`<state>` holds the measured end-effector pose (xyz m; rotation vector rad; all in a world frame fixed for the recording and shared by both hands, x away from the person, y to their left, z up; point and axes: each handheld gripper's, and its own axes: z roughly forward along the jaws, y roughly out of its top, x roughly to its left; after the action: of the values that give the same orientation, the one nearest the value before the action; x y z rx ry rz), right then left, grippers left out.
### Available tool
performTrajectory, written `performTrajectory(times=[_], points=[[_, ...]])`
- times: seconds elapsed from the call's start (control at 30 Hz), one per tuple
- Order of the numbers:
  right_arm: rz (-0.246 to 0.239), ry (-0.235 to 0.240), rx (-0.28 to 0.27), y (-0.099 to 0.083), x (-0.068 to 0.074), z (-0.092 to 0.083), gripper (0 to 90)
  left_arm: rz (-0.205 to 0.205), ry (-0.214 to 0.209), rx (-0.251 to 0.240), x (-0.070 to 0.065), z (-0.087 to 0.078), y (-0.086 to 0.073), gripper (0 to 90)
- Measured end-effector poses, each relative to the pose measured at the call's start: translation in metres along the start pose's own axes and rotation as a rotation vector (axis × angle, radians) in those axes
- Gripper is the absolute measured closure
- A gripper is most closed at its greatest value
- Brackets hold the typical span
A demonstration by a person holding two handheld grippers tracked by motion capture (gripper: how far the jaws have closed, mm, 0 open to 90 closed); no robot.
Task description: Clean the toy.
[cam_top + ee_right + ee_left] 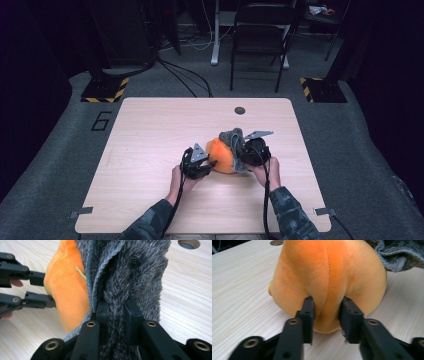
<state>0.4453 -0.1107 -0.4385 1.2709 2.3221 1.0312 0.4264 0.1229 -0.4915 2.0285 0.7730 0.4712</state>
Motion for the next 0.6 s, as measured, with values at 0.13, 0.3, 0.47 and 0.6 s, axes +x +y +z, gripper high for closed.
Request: performTrajectory(times=[0.13,0.3,0.47,0.6], points=[[-0.022,0.000,-0.018,0.001,-0.002,-0.001,76.3,-0.013,0.012,0.006,0.000,-0.002,0.000,75.8],[0.006,0.026,-0.061,0.009,0.001,-0.015,76.3,-0.142,-0.041,-0.015,0.006,-0.005,0.001,76.9],[-0.007,0.071,-0.128,0.019,0.014,-0.030,76.4,-0.149,-0.057,-0.007,-0.003,-0.006,0.005,76.8],[-0.076,0.064,-0.106,0.021,0.032,-0.025,76.2,-0.129,-0.044,0.000,-0.008,-0.005,0.006,76.3]])
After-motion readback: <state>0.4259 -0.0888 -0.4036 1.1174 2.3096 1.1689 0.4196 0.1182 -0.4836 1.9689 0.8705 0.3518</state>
